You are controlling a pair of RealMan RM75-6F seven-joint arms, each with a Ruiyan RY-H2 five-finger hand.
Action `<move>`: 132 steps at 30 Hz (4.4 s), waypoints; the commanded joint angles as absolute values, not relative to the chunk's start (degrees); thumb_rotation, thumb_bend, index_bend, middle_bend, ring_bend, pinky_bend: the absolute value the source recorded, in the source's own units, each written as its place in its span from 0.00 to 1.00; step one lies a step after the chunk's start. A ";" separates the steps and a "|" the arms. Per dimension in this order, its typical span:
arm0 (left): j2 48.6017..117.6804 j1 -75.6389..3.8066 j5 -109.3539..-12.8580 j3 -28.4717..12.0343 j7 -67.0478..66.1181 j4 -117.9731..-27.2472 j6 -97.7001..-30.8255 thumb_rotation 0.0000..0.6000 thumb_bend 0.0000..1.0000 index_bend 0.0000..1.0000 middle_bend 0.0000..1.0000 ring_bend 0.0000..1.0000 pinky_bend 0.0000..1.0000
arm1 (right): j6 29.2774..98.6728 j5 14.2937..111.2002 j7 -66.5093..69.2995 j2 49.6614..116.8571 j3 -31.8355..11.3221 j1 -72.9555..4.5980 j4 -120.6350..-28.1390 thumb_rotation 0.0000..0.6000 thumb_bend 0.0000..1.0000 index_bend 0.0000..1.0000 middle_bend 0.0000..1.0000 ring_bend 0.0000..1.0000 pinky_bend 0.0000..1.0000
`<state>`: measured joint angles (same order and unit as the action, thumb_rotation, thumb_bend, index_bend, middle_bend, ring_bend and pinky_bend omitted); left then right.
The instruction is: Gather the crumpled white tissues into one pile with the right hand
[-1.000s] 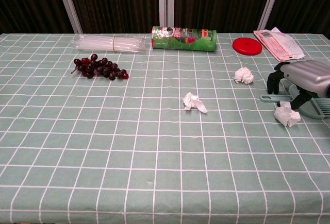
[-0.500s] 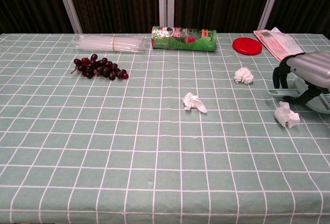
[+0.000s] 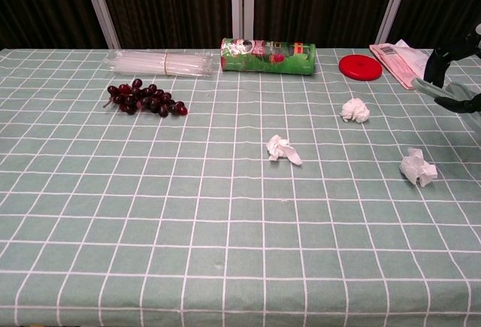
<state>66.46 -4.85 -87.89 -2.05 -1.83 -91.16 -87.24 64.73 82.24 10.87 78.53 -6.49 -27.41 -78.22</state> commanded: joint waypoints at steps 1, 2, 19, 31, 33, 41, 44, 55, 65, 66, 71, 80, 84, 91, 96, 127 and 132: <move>66.06 -4.76 -88.45 -2.02 -2.17 -91.78 -87.82 1.00 0.02 0.08 0.10 0.04 0.08 | 66.99 86.50 22.15 75.67 -5.31 -25.95 -83.08 1.00 0.33 0.57 0.56 0.18 0.14; 65.92 -4.66 -88.54 -1.98 -2.24 -91.92 -88.00 1.00 0.02 0.08 0.10 0.04 0.08 | 67.62 86.92 22.13 75.82 -5.05 -25.66 -82.67 1.00 0.33 0.57 0.56 0.18 0.14; 65.53 -4.58 -89.14 -1.83 -1.86 -92.70 -88.21 1.00 0.02 0.08 0.10 0.04 0.08 | 67.56 86.46 31.97 88.02 -3.30 -24.11 -75.57 1.00 0.33 0.58 0.54 0.18 0.14; 65.67 -3.98 -88.88 -1.43 -0.78 -91.76 -88.40 1.00 0.02 0.08 0.10 0.04 0.08 | 64.86 88.34 32.89 101.81 -7.52 -32.09 -66.42 1.00 0.33 0.58 0.54 0.18 0.14; 65.73 -3.83 -88.78 -1.37 -0.47 -91.57 -88.45 1.00 0.02 0.08 0.10 0.04 0.08 | 64.74 88.59 32.99 103.59 -8.20 -33.37 -65.03 1.00 0.33 0.58 0.54 0.18 0.14; 65.80 -3.60 -88.35 -1.36 0.14 -91.13 -88.30 1.00 0.02 0.08 0.10 0.04 0.08 | 64.27 89.28 33.49 107.15 -9.96 -37.61 -61.77 1.00 0.33 0.58 0.54 0.18 0.14; 65.76 -3.59 -88.52 -1.31 0.13 -91.04 -88.34 1.00 0.02 0.08 0.10 0.04 0.08 | 65.27 90.43 33.89 104.65 -9.87 -38.13 -63.15 1.00 0.33 0.58 0.53 0.18 0.14; 65.22 -3.67 -88.68 -1.44 -1.28 -92.39 -88.33 1.00 0.02 0.08 0.10 0.04 0.08 | 60.34 91.04 40.11 89.83 -11.35 -42.86 -60.36 1.00 0.33 0.58 0.53 0.18 0.14; 63.85 -3.98 -88.11 -1.72 -4.85 -95.93 -87.68 1.00 0.02 0.08 0.10 0.04 0.08 | 55.67 94.96 52.36 96.97 -5.94 -49.33 -39.66 1.00 0.33 0.61 0.54 0.18 0.14; 63.67 -3.99 -87.99 -1.70 -5.20 -96.31 -87.54 1.00 0.02 0.08 0.10 0.04 0.08 | 55.61 95.42 53.82 98.10 -5.13 -49.69 -37.31 1.00 0.33 0.61 0.54 0.18 0.14; 63.03 -3.88 -87.88 -1.48 -5.93 -97.17 -87.32 1.00 0.02 0.08 0.10 0.04 0.08 | 55.28 95.83 59.76 101.38 -2.83 -49.99 -29.31 1.00 0.33 0.61 0.54 0.18 0.14; 62.68 -4.69 -86.85 -1.74 -7.86 -99.07 -85.60 1.00 0.02 0.08 0.10 0.04 0.08 | 56.47 96.72 71.21 108.62 0.31 -50.70 -22.43 1.00 0.33 0.62 0.54 0.19 0.14; 62.43 -5.05 -86.72 -2.16 -8.06 -99.73 -85.47 1.00 0.02 0.08 0.10 0.04 0.08 | 59.57 97.44 75.81 110.24 1.14 -51.37 -23.02 1.00 0.33 0.62 0.55 0.19 0.14; 62.57 -4.91 -86.48 -1.92 -7.36 -99.12 -85.31 1.00 0.02 0.08 0.10 0.04 0.08 | 63.20 97.70 78.57 111.23 1.29 -52.85 -24.97 1.00 0.34 0.62 0.55 0.19 0.14; 62.79 -4.87 -86.78 -1.80 -6.93 -98.65 -85.46 1.00 0.02 0.08 0.10 0.04 0.08 | 64.57 97.79 78.76 111.51 1.55 -53.45 -27.22 1.00 0.34 0.62 0.55 0.19 0.14; 64.43 -4.78 -89.19 -1.50 -2.92 -94.99 -86.97 1.00 0.02 0.08 0.10 0.04 0.08 | 65.12 90.74 40.64 93.01 3.24 -40.75 -43.90 1.00 0.37 0.63 0.53 0.19 0.14; 64.71 -4.86 -89.61 -1.43 -2.83 -94.97 -87.10 1.00 0.02 0.08 0.10 0.04 0.08 | 59.79 89.28 33.39 95.72 3.97 -39.34 -40.02 1.00 0.37 0.57 0.49 0.15 0.11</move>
